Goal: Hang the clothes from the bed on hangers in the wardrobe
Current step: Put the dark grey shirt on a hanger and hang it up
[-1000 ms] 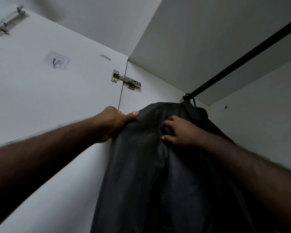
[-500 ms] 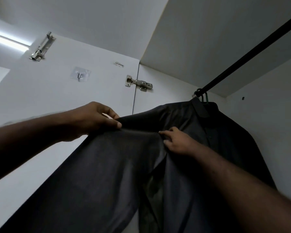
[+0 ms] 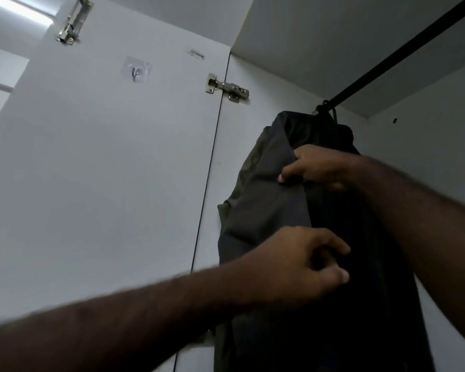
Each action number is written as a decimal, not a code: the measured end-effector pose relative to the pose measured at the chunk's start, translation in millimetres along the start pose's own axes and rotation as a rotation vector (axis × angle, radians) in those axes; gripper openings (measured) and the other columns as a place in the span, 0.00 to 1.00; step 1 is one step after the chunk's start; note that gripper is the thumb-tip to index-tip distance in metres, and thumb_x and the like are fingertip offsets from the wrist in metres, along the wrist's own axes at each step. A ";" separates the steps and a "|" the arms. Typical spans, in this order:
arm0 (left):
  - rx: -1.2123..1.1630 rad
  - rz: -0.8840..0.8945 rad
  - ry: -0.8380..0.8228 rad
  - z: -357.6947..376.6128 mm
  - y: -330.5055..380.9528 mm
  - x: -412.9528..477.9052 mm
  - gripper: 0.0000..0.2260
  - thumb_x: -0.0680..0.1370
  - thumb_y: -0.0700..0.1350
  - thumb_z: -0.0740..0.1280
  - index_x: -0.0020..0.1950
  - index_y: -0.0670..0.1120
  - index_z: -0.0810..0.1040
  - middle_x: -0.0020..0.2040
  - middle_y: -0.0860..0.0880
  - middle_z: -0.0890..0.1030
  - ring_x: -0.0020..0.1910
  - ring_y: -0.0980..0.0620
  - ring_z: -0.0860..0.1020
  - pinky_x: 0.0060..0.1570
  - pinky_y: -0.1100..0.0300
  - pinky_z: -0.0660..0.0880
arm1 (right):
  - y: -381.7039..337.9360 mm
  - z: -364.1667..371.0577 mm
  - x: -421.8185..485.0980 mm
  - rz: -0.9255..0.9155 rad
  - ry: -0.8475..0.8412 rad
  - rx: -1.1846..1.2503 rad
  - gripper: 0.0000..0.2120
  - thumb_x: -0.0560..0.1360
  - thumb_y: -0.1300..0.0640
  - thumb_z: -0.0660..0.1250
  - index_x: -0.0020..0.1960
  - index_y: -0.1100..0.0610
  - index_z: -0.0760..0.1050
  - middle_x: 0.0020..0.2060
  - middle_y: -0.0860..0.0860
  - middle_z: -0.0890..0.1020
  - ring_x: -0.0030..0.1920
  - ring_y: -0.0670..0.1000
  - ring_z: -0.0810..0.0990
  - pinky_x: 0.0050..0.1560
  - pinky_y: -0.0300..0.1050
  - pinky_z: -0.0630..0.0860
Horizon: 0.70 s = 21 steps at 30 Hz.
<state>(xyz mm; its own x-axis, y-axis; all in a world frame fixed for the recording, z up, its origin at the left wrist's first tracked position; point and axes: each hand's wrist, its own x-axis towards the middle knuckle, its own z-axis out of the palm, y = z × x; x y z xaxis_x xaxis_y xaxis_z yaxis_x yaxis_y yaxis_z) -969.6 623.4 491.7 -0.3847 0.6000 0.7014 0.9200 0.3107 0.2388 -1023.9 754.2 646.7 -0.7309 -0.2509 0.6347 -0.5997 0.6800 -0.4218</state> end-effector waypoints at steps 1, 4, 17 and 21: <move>0.063 0.078 0.114 -3.9 -5.2 -0.3 0.10 0.78 0.43 0.68 0.59 0.45 0.80 0.46 0.51 0.83 0.34 0.64 0.78 0.39 0.71 0.73 | 5.3 -8.1 -7.6 0.017 -0.001 -0.003 0.12 0.72 0.67 0.72 0.55 0.66 0.79 0.49 0.59 0.85 0.52 0.60 0.84 0.60 0.62 0.77; 0.209 0.189 0.438 -27.9 -28.9 -0.8 0.04 0.77 0.44 0.68 0.47 0.46 0.82 0.36 0.57 0.80 0.32 0.66 0.76 0.36 0.73 0.69 | 25.5 -28.4 -18.3 0.064 0.068 0.035 0.12 0.72 0.67 0.72 0.56 0.62 0.79 0.48 0.58 0.85 0.51 0.58 0.84 0.57 0.59 0.79; 0.376 -0.150 0.622 -15.4 -80.2 33.1 0.14 0.72 0.57 0.72 0.49 0.51 0.75 0.44 0.54 0.79 0.40 0.54 0.76 0.42 0.57 0.74 | 66.5 -81.3 -19.6 -0.010 0.610 0.063 0.13 0.79 0.59 0.66 0.36 0.56 0.76 0.37 0.51 0.78 0.39 0.49 0.77 0.41 0.40 0.74; 0.601 -0.144 0.597 -2.3 -57.7 58.8 0.19 0.73 0.63 0.67 0.47 0.49 0.68 0.47 0.52 0.74 0.42 0.49 0.75 0.39 0.54 0.71 | 75.9 -87.5 -16.6 -0.023 0.646 -0.003 0.12 0.79 0.58 0.67 0.37 0.54 0.77 0.40 0.55 0.81 0.46 0.54 0.79 0.53 0.50 0.77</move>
<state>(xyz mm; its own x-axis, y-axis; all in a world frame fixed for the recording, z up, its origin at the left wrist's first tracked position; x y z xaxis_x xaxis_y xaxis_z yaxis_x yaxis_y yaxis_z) -1045.2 639.0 520.7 -0.2358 0.0891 0.9677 0.6050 0.7928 0.0744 -1028.7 870.3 660.8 -0.3742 0.1992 0.9057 -0.6114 0.6813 -0.4025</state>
